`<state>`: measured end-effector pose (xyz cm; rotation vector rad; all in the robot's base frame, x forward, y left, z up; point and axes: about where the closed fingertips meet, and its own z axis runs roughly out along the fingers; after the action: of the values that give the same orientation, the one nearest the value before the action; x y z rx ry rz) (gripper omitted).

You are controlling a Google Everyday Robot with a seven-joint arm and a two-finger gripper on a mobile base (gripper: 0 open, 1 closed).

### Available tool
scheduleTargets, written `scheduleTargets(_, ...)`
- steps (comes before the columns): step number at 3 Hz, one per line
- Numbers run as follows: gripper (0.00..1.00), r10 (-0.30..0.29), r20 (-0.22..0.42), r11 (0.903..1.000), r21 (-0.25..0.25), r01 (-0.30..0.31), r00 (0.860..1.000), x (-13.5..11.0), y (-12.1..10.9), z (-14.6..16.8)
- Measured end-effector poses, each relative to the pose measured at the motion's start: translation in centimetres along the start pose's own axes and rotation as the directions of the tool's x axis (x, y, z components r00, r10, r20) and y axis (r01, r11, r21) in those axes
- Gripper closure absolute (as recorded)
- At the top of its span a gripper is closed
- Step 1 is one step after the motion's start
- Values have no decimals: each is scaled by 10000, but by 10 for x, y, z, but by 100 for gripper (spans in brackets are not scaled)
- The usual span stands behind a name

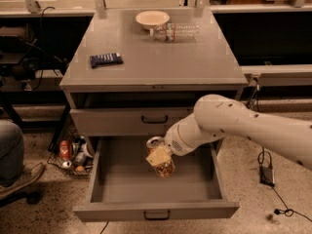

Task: Place orange can into middle drawer

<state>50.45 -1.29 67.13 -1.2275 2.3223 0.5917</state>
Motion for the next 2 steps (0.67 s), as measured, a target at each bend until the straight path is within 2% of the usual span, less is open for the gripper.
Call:
scheduleTargets(1,100,611,-800,9978,294,-589,9949,36,-24,42)
scheduleTargets(2,100,1552,-1681,9871,659,-1460,9735,83,-64,99)
